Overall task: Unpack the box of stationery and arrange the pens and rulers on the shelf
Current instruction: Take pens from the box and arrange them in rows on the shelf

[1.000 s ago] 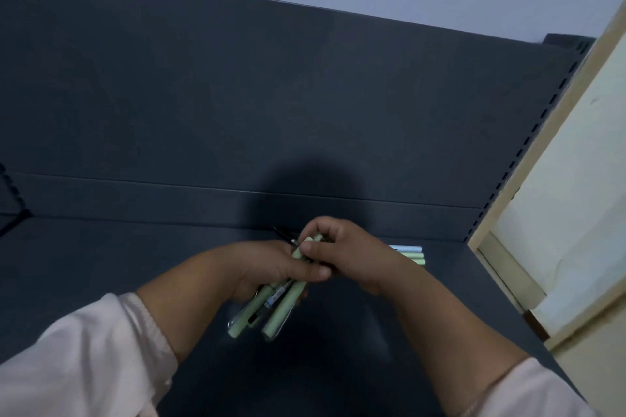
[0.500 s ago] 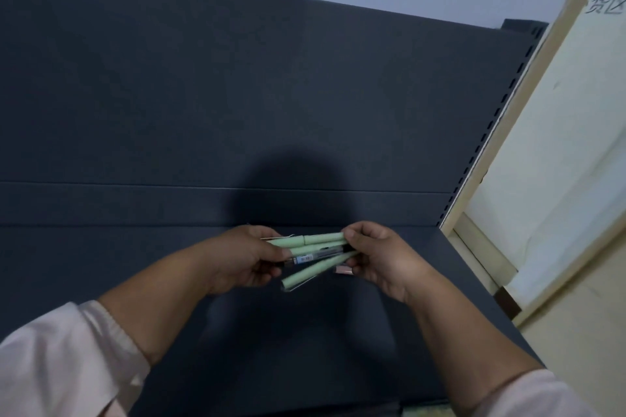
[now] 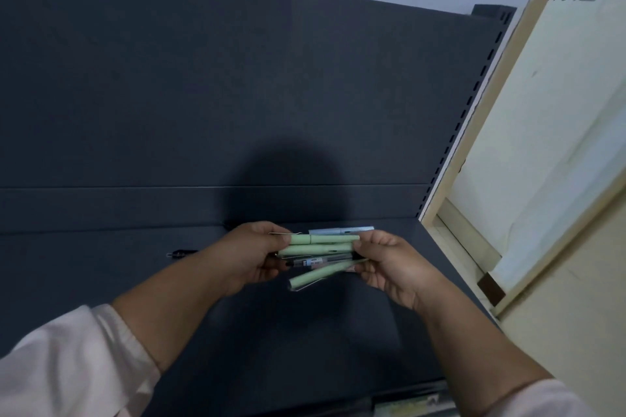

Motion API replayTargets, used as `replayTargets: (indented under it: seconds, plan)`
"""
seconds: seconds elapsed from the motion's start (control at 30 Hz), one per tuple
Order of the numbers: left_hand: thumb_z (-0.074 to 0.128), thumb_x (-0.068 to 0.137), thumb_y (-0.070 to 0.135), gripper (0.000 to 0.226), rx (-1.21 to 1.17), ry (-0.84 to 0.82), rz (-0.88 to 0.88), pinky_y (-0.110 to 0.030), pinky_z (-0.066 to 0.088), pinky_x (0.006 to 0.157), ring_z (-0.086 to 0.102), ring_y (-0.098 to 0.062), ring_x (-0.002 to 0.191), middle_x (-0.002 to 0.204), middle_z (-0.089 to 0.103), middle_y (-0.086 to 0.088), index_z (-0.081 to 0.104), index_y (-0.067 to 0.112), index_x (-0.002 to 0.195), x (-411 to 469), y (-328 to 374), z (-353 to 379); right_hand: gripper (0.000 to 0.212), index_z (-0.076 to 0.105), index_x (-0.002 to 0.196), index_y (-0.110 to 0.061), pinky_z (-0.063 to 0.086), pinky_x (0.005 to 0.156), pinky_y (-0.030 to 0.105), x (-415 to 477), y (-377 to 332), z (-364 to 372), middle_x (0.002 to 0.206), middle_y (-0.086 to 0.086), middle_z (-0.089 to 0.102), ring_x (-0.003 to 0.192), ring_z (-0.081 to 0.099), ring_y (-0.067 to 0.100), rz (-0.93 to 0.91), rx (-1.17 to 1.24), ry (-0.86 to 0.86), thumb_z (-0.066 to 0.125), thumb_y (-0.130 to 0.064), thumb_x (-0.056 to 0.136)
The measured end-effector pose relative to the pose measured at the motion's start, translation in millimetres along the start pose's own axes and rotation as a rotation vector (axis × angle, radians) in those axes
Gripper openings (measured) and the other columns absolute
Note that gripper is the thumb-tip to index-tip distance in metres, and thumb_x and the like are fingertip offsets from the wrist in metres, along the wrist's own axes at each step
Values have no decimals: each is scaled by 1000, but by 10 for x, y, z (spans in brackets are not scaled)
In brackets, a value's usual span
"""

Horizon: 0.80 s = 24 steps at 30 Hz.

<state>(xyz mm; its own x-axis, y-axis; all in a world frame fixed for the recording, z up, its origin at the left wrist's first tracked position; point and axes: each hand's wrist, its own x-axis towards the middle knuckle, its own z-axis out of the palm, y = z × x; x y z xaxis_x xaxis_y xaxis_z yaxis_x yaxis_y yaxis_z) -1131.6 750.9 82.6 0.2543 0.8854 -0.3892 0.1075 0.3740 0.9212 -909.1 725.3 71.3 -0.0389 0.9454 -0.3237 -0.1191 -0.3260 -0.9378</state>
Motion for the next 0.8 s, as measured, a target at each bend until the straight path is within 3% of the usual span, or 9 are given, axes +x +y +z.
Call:
replayTargets:
  seconds: [0.13,0.33,0.4,0.53,0.6,0.67,0.73,0.8]
  plan:
    - [56,94,11,8,-39,49,-5,-19,48,49,60,-14,65,88,65,-6,62,13,98,122,-34,160,18,60,108,-13,49,46,20,35,48,-185,82,6,66,51,59,12,34,19,60,61,-8,91]
    - [60,93,14,3,-75,64,-45,-20,49,49,61,-13,63,86,65,-6,62,14,95,313,-115,418,5,58,91,-16,42,38,18,112,126,-402,67,1,62,43,51,8,61,-97,164,59,-19,94]
    - [63,91,19,12,-45,69,-29,-20,50,52,62,-13,65,97,65,-4,62,17,103,361,-124,518,6,59,89,-18,39,37,18,151,145,-473,69,-1,61,42,49,8,57,-95,213,58,-20,95]
    - [65,89,26,52,279,158,120,-16,44,47,59,-13,60,123,50,4,45,27,136,446,-193,656,14,61,85,-17,36,36,17,217,168,-595,63,-1,58,40,48,7,49,-69,267,57,-25,96]
    - [66,88,27,47,343,222,202,-18,47,50,59,-11,62,119,51,3,49,25,131,442,-223,697,20,61,82,-14,36,35,17,240,163,-623,58,0,56,39,48,7,46,-58,262,56,-28,96]
    - [62,90,32,25,356,260,239,-22,49,56,60,-6,59,98,61,-2,58,16,109,420,-235,727,24,60,80,-12,36,35,17,263,153,-627,56,0,53,40,46,7,39,-50,262,56,-29,96]
    - [56,93,36,25,333,229,192,-17,43,47,58,-3,50,82,62,-2,57,12,94,366,-225,770,25,59,79,-11,37,37,18,296,140,-621,56,1,50,41,44,7,26,-47,263,55,-29,96]
    - [57,92,38,29,263,161,104,-19,40,44,56,-12,51,74,63,-4,55,9,94,314,-204,815,26,57,79,-10,37,40,19,328,120,-610,57,1,48,43,43,8,10,-46,254,55,-29,96]
